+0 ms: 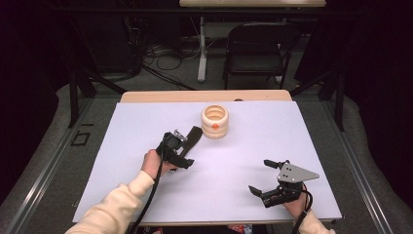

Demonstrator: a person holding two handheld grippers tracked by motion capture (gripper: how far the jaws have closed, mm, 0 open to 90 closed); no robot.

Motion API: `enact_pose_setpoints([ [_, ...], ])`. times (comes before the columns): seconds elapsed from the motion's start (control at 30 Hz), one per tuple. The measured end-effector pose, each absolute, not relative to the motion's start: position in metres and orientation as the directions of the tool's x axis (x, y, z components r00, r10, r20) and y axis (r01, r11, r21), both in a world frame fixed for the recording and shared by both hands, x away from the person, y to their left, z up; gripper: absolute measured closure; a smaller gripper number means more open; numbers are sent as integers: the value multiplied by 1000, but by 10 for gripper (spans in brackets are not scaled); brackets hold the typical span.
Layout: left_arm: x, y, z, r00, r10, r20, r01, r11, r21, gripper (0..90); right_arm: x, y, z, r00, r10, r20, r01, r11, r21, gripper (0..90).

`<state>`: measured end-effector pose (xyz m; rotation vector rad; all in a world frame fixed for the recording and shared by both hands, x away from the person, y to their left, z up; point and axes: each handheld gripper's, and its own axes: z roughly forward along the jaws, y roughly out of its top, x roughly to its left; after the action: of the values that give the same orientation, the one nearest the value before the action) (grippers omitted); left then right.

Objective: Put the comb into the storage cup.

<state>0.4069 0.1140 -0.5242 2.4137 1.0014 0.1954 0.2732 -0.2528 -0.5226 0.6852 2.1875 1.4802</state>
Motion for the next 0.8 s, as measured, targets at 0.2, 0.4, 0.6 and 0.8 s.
enact_pose_setpoints([
  [0.2, 419, 112, -521, 700, 711, -62, 652, -602, 460, 182, 274, -252, -523, -797, 602, -58, 173, 318, 932, 0],
  [0.4, 433, 108, -522, 687, 722, -90, 689, -607, 396, 369, 274, -252, -524, -796, 603, -51, 180, 317, 931, 0],
  [0.6, 443, 102, -522, 679, 731, -70, 708, -625, 330, 523, 274, -253, -524, -796, 603, -49, 181, 316, 931, 0],
  [0.8, 447, 99, -527, 673, 736, -73, 721, -630, 289, 614, 274, -253, -524, -798, 600, -49, 180, 316, 932, 0],
])
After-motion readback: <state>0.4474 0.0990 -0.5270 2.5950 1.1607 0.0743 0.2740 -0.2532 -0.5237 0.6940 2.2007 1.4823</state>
